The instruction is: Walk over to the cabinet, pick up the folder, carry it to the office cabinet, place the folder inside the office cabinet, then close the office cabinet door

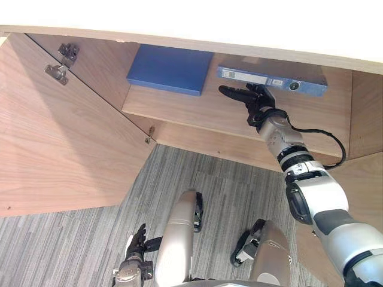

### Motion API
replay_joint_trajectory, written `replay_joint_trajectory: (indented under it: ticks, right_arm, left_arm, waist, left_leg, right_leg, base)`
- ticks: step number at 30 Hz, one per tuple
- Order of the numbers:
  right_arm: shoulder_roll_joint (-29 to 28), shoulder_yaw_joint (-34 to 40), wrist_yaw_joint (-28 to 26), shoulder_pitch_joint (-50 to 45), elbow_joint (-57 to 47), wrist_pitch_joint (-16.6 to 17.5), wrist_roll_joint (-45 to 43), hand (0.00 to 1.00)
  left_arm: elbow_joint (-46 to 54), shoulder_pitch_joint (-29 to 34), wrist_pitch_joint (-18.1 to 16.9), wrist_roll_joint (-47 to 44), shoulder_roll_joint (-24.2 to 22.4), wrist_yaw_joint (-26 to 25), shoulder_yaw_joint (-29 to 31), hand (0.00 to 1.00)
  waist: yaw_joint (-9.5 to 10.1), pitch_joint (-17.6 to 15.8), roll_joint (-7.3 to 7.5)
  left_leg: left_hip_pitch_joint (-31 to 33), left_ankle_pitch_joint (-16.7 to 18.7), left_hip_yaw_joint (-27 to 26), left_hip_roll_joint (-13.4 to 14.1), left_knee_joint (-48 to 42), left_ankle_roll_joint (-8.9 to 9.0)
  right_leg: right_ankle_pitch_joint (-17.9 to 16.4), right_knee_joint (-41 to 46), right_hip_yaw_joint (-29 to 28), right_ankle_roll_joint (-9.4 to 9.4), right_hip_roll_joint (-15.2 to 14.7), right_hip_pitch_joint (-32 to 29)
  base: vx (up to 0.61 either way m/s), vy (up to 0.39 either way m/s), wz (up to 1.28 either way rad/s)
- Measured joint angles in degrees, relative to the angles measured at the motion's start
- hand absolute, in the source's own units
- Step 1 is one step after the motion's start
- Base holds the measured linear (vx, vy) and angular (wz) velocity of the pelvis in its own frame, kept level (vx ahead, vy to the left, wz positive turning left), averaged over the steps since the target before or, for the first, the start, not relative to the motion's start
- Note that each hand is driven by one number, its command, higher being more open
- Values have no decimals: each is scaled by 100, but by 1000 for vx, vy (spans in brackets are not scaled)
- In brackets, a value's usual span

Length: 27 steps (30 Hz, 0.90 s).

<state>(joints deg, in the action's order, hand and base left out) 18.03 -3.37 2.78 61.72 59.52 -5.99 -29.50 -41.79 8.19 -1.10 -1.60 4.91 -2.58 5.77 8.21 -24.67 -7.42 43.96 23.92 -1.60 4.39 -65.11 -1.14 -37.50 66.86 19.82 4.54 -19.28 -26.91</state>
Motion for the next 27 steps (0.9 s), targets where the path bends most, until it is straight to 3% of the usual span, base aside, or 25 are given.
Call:
replay_joint_trajectory:
  ticks: [8, 14, 18, 23, 27]
  right_arm:
    - [386, 404, -480, -186, 329, -119, 1072, 100]
    - [502, 394, -1162, -521, 313, 46, 1466, 100]
    - [667, -136, -1565, -638, 168, 176, 2202, 100]
    - [720, -1444, -1748, -1036, -660, 433, 3566, 100]
    - [741, -2308, -2102, -1489, -1247, 634, 3897, 100]
  left_arm:
    - [122, 58, 43, 35, 119, 222, -9, 100]
    - [156, 132, 49, 224, 265, 400, -8, 100]
    - [155, 174, 63, 231, 313, 461, -14, 100]
    - [144, 194, 168, 233, 437, 475, -98, 100]
    - [90, 256, 167, 234, 508, 480, -161, 100]
  waist:
    - [5, 13, 39]
    - [3, 95, 205]
    - [-10, 142, 302]
    - [-57, 240, 525]
    - [-69, 300, 687]
  left_leg:
    - [-122, -26, -63, -43, 85, -43]
    - [-124, -25, -75, -44, 112, -43]
    - [-147, -25, -105, -40, 162, -43]
    - [-241, -22, -155, -17, 229, -39]
    - [-394, -12, -205, 35, 351, -13]
  right_leg:
    - [33, -55, 20, 26, -79, 108]
    - [51, -106, 21, 44, -78, 112]
    - [105, -184, 3, 74, -70, 115]
    - [131, -265, -32, 80, -44, 166]
    - [205, -423, -73, 80, 27, 267]
  base:
    - [13, -7, 1]
    - [0, 0, 0]
    - [20, -2, -3]
    - [32, -13, -5]
    - [22, -15, -11]
